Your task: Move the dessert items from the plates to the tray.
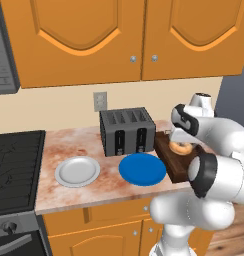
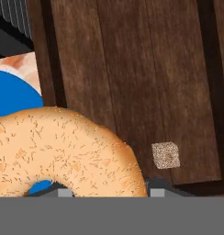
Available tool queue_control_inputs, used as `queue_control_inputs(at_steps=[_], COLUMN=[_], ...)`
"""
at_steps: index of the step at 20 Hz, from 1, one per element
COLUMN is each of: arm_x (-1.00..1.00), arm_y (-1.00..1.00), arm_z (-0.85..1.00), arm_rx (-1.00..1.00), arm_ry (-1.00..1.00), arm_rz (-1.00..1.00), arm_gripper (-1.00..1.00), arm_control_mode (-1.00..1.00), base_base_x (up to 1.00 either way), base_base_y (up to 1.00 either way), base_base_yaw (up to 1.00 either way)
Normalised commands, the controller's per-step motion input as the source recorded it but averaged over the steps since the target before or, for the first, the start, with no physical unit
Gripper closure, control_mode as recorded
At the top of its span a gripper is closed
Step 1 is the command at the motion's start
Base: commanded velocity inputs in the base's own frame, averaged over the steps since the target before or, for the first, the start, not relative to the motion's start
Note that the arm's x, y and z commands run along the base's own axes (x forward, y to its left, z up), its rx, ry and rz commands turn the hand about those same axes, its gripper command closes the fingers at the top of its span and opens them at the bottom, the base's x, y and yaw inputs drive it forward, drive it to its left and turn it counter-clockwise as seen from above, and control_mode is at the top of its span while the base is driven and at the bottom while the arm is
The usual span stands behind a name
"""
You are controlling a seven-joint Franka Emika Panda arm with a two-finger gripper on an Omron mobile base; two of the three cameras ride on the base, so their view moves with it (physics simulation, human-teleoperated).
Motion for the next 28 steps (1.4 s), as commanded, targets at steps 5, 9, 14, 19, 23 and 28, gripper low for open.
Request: queue_control_inputs(at_steps=[5,9,14,19,23,28], arm_x=[0.21,0.18,0.12,0.02,0.00,0.02], arm_y=[-0.16,-0.01,-0.11,-0.20,-0.16,-0.13], arm_z=[-0.22,-0.34,-0.32,-0.25,-0.21,-0.13], arm_rx=[0.00,0.00,0.00,-0.02,0.00,0.00], arm_ry=[0.00,0.00,0.00,0.00,0.00,0.00], arm_rz=[0.00,0.00,0.00,-0.04,-0.02,0.00], arm_gripper=[1.00,1.00,1.00,1.00,1.00,1.00], arm_control_mode=[-1.00,-1.00,-1.00,-1.00,-1.00,-1.00], base_base_x=[0.00,0.00,0.00,0.00,0.00,0.00], base_base_y=[0.00,0.00,0.00,0.00,0.00,0.00], base_base_yaw=[0.00,0.00,0.00,0.00,0.00,0.00])
